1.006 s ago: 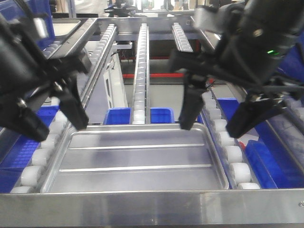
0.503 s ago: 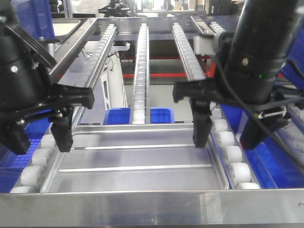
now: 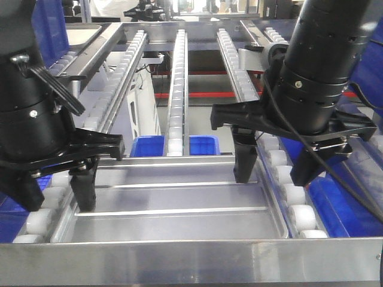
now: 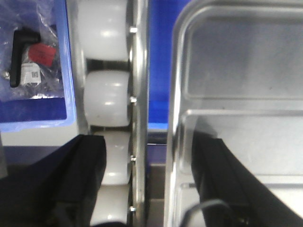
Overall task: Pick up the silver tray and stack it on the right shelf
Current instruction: 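Lower both grippers onto opposite short edges of the silver tray, then close both grippers on the tray's opposite rims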
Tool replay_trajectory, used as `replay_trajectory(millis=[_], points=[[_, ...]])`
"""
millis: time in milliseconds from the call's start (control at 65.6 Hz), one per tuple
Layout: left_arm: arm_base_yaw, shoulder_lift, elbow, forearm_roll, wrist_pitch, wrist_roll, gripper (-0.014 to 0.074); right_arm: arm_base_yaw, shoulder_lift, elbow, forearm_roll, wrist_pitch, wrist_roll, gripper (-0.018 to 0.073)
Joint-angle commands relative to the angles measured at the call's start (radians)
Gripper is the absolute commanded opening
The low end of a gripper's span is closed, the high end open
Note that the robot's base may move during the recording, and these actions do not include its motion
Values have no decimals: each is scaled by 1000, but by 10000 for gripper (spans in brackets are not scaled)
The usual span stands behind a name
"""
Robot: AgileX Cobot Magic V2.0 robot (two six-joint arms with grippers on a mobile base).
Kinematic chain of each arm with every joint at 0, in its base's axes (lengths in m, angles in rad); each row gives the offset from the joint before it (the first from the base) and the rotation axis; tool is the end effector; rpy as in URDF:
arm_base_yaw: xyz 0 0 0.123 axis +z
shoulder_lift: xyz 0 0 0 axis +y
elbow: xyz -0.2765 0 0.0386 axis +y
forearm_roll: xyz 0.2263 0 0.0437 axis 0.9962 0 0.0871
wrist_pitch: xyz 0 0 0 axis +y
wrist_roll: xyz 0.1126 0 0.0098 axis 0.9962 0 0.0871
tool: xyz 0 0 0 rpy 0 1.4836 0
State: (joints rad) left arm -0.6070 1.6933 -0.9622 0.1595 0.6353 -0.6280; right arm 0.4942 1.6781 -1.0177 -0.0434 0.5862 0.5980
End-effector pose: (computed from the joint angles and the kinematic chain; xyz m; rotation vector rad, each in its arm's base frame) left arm 0.2547 -0.1639 0.1666 0.1327 2.8341 -0.1095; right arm 0.2819 0.1488 0.1859 0.1003 2.7603 0.2620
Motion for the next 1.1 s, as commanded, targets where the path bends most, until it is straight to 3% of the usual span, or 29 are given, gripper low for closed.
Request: replay_trajectory(millis=[0,1082], points=[[-9,-29,-25,5,-28,-13,317,0,-31,-29,-12,-26,-2,551],[-7,-27,-25,5,-34,-13,316,0,35,-28,-13,3,-55,549]])
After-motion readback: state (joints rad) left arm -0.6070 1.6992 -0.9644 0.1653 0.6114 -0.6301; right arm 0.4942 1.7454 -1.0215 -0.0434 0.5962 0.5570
